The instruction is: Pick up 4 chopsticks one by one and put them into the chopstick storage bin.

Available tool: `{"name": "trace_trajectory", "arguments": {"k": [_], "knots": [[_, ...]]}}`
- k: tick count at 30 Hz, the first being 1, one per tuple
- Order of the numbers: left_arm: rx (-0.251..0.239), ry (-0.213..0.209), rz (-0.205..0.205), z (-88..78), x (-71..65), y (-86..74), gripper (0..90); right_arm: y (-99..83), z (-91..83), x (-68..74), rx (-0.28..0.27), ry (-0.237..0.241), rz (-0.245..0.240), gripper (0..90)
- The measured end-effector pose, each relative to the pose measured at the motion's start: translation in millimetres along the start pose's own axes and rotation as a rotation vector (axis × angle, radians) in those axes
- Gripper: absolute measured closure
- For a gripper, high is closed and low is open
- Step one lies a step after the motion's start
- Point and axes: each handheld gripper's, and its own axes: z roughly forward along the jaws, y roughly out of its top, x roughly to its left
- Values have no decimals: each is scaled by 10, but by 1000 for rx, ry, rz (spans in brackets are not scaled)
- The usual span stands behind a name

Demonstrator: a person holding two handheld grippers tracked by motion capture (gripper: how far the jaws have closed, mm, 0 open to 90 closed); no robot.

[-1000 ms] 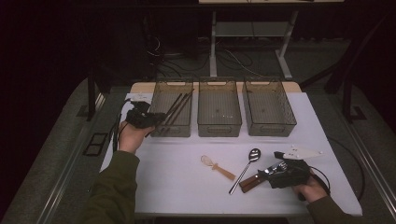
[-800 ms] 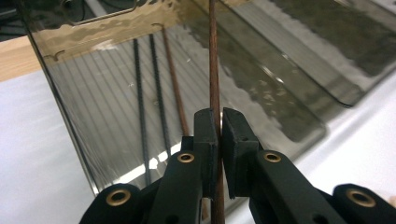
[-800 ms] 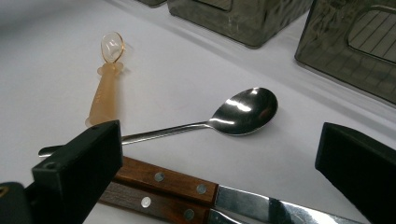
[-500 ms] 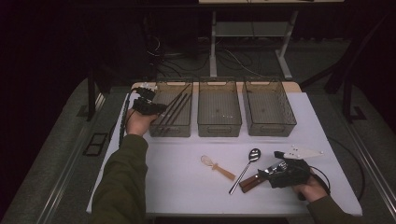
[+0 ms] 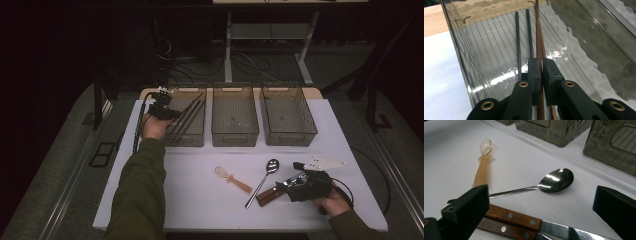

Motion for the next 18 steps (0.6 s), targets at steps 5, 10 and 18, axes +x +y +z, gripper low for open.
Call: {"name": "trace_trajectory", "arguments": {"k": [5,10,18], "knots": [[1,23,1,25,-1,4,695,3,-3,-1,1,2,0,8],[-44,-5,25,-66,6,10,542,3,-2,0,1,1,-1,8],[-121,-82,61,-202,-98,42,422,2,5,0,7,-1,-1,8]]}}
